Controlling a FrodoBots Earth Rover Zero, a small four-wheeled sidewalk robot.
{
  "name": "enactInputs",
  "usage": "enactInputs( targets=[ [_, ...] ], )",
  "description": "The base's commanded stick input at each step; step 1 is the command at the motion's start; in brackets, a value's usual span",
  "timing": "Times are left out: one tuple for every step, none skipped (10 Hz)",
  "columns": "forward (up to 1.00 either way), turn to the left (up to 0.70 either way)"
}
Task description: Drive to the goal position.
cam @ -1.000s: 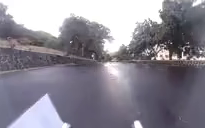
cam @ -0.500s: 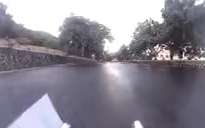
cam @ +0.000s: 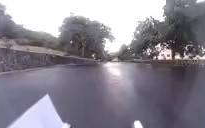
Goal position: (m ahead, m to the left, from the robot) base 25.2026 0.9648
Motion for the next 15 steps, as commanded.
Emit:
enactInputs(
  targets=[
    [0.5,-0.5],
    [0.5,-0.29],
    [0.5,0.0],
    [0.5,0.0],
    [0.5,0.0],
    [0.5,0.0],
    [0.5,0.0],
    [0.5,0.0],
    [0.5,0.0],
    [0.5,-0.03],
    [0.5,-0.18],
    [0.5,-0.39],
    [0.5,-0.37],
    [0.5,-0.1],
    [0.5,0.0]
  ],
)
